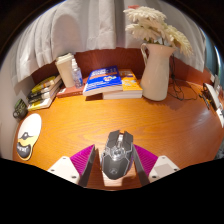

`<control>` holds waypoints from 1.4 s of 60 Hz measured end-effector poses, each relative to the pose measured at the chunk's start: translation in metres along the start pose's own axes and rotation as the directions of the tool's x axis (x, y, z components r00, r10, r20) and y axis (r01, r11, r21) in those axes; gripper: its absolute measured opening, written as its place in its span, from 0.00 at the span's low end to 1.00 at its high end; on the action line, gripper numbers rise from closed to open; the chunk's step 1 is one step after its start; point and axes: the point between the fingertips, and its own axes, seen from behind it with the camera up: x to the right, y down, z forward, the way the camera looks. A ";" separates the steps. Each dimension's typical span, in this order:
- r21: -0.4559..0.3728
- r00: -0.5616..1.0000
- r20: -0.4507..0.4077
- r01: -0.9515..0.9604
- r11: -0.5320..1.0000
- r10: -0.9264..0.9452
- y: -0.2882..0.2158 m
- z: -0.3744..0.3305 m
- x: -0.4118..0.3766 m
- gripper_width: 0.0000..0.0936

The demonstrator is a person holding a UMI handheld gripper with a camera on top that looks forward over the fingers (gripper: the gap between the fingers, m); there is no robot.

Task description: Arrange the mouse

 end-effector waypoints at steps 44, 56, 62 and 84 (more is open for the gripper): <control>0.027 0.998 -0.058 0.025 0.999 -0.024 -0.048 0.009 -0.009 0.40; 0.282 0.996 -0.079 -0.017 0.959 0.041 -0.191 -0.079 -0.047 0.40; 0.375 0.998 -0.053 -0.023 0.927 0.046 -0.244 -0.120 -0.093 0.40; 0.341 0.996 0.070 0.033 0.940 -0.060 -0.211 -0.094 -0.322 0.40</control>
